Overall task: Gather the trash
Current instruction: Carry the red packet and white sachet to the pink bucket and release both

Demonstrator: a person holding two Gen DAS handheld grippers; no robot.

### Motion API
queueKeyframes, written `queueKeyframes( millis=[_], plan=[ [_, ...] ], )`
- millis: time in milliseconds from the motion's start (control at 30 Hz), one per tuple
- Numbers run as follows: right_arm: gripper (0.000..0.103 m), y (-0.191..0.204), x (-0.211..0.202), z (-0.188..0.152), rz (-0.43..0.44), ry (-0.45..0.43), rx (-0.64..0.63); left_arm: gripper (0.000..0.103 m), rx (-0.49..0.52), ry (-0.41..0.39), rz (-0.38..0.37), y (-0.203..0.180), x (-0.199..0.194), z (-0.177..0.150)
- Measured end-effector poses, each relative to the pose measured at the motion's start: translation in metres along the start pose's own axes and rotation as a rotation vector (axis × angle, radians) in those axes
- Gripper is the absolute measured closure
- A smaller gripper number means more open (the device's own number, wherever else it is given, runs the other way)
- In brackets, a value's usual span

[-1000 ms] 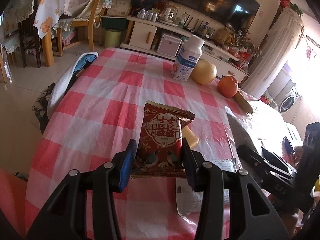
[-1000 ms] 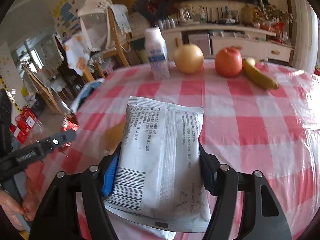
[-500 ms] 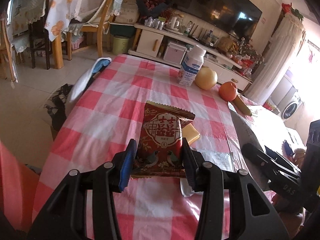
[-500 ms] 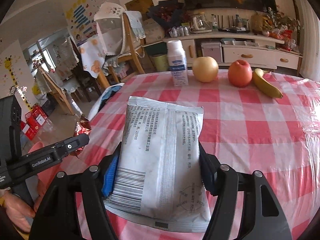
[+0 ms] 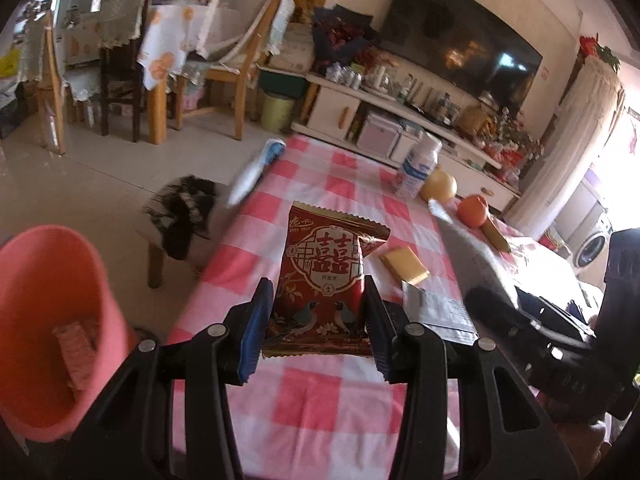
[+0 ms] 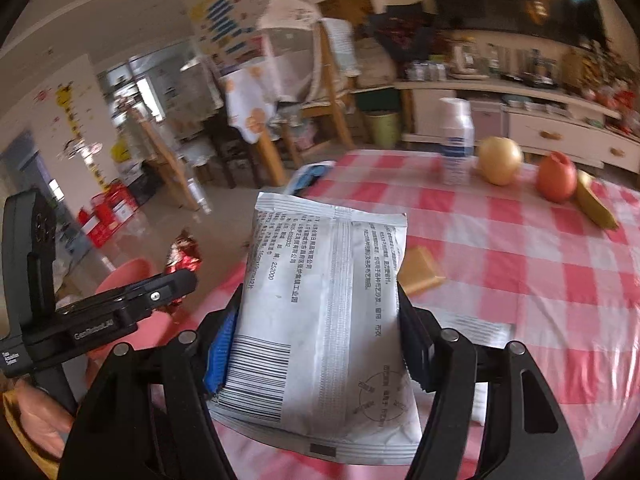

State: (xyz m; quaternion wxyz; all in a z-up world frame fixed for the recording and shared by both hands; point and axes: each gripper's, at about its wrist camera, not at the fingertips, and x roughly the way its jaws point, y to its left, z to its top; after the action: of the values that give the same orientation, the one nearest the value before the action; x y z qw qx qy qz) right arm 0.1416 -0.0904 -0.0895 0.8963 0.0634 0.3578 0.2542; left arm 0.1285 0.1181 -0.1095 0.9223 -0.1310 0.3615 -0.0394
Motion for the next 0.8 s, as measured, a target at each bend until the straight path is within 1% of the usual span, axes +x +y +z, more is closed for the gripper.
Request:
queueKeyframes(
  millis=[200,367,533,567,633,733,800],
  plan=[
    [0.035,0.066,0.013,0.008,0.092,0.029,-0.105,0.057,-0.052,-0.063,0.07,0.048,-0.038,0.006],
    [0.035,0.12,0.033,0.01,0.179,0.066,-0.172,0.057,-0.135,-0.093,0.155,0.106,-0.065,0.004],
    [0.035,0.177,0.059,0.014,0.264,0.105,-0.244,0.057,-0.204,-0.099,0.231,0.159,-0.082,-0.004],
    [0.035,0.182,0.063,0.014,0.274,0.112,-0.252,0.057,-0.215,-0.097,0.253,0.171,-0.084,-0.007],
    [0.035,0.203,0.078,0.015,0.302,0.134,-0.272,0.057,-0.231,-0.094,0.275,0.185,-0.087,-0.01],
    [0.034,0.226,0.096,0.013,0.329,0.163,-0.3,0.057,-0.269,-0.087,0.285,0.21,-0.089,-0.015],
    [0.034,0.239,0.106,0.011,0.341,0.18,-0.316,0.057,-0.28,-0.088,0.293,0.22,-0.089,-0.017]
  ],
)
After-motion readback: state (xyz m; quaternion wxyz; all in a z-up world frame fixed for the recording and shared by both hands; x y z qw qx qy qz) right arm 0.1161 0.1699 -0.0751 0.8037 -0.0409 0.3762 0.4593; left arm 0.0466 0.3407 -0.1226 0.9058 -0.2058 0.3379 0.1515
